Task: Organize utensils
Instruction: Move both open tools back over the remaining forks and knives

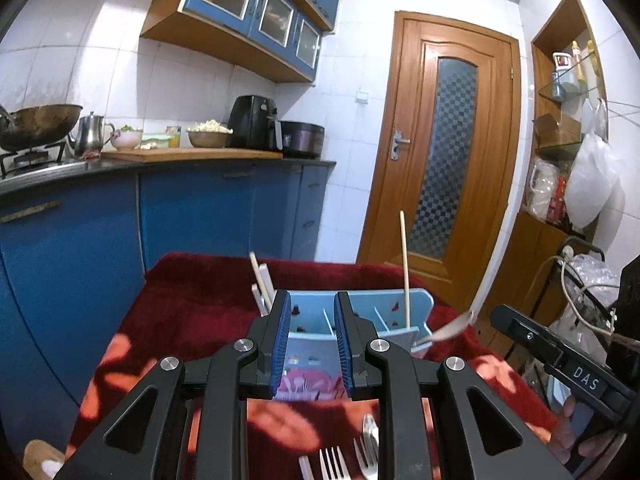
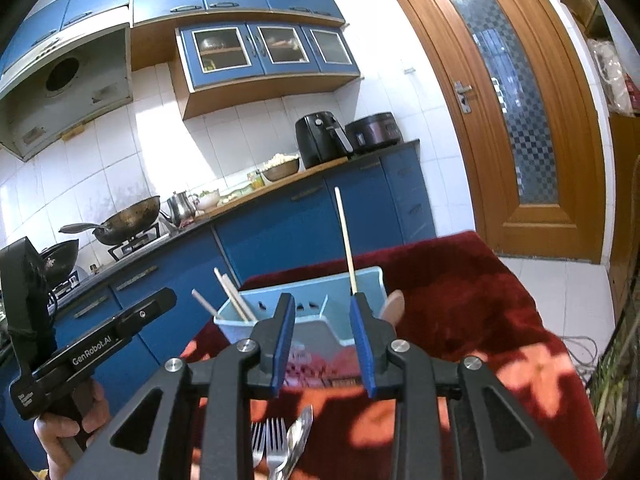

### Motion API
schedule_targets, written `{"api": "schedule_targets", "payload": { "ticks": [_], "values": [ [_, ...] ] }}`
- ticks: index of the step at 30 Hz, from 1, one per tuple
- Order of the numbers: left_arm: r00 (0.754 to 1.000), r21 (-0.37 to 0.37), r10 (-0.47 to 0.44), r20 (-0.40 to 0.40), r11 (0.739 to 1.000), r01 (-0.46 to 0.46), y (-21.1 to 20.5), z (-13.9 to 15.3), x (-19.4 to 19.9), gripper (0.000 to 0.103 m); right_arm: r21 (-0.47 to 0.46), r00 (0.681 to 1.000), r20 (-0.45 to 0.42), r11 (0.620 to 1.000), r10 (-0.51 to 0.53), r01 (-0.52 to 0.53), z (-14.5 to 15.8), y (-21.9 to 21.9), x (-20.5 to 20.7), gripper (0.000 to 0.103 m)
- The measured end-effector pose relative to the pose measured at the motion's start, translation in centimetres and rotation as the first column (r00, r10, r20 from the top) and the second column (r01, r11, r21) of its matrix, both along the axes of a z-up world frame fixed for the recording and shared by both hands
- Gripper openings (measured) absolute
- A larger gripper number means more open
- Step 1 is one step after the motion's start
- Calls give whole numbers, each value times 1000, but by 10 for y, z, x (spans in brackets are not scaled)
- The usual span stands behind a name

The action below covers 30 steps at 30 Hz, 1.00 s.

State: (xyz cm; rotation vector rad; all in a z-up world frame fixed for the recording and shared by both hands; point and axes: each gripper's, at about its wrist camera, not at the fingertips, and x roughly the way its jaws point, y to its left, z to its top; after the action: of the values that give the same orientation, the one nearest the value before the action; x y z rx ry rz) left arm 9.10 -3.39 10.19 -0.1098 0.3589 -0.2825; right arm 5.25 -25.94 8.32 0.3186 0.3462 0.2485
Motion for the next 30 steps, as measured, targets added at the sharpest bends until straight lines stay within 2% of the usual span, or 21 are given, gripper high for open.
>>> {"api": "schedule_targets", "payload": {
  "ticks": [12, 25, 30],
  "values": [
    [989, 36, -13, -149, 999, 19, 4, -25, -14, 22, 9, 995, -96, 1000, 0, 1, -26, -2, -32, 32],
    [952, 61, -5, -307, 998, 25, 10, -60, -13, 22, 28, 976, -216, 999, -24, 31, -60, -15, -45, 33],
    [929, 68, -7, -371, 997, 35, 7, -75, -11, 22, 33, 969, -246, 999, -28, 37, -71, -20, -50, 33]
  ]
}}
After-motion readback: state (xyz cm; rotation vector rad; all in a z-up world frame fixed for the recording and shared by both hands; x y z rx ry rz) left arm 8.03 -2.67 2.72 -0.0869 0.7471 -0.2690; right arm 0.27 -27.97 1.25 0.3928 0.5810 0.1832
